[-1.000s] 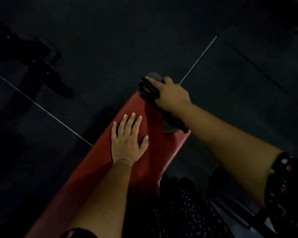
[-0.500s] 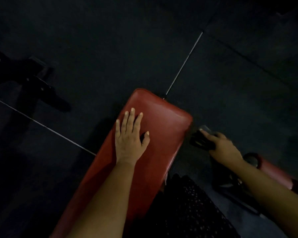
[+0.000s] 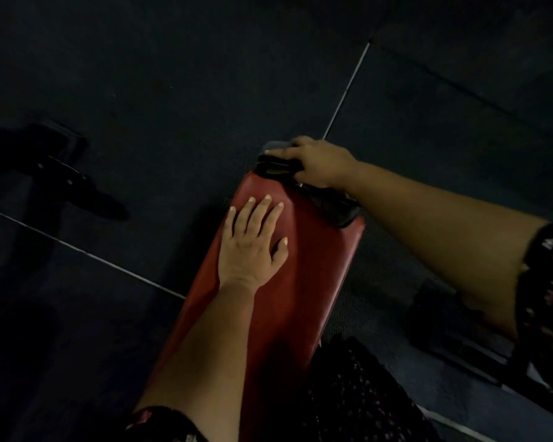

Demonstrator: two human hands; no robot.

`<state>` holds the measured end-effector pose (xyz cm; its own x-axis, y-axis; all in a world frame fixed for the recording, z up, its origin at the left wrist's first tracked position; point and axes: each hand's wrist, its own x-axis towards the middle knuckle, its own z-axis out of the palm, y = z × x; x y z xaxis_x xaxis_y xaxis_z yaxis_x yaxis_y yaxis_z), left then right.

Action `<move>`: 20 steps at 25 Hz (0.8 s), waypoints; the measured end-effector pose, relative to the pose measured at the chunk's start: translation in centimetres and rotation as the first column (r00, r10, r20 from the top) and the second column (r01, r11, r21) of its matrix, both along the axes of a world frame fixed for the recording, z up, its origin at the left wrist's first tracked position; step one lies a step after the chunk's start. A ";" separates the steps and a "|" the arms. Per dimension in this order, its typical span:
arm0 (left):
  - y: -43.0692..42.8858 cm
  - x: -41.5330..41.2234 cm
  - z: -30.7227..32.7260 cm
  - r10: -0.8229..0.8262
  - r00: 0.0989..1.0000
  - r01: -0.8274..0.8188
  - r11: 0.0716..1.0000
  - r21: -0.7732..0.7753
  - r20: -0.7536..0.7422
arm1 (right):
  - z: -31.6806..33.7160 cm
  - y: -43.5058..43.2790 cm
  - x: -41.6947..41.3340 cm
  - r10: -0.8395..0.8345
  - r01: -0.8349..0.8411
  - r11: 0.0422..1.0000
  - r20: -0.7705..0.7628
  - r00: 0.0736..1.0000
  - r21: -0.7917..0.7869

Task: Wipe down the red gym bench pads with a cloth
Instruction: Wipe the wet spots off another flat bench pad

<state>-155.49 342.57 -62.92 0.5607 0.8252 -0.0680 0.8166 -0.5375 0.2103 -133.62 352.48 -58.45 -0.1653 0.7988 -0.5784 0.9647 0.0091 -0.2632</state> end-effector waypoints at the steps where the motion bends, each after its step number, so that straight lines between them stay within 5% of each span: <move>1: 0.0 0.0 0.0 0.001 1.000 -0.001 1.000 0.002 0.004 | 0.0 0.4 -0.6 0.021 -0.021 1.000 0.003 1.000 0.020; 11: 0.2 0.1 0.3 0.019 1.000 -0.020 0.999 -0.041 -0.004 | 1.0 -8.7 6.8 0.001 0.009 0.992 0.081 0.997 -0.125; 20: 0.1 0.3 0.6 0.020 1.000 -0.020 0.999 -0.046 -0.014 | 2.4 -4.0 1.6 0.126 -0.133 0.988 0.093 0.988 0.075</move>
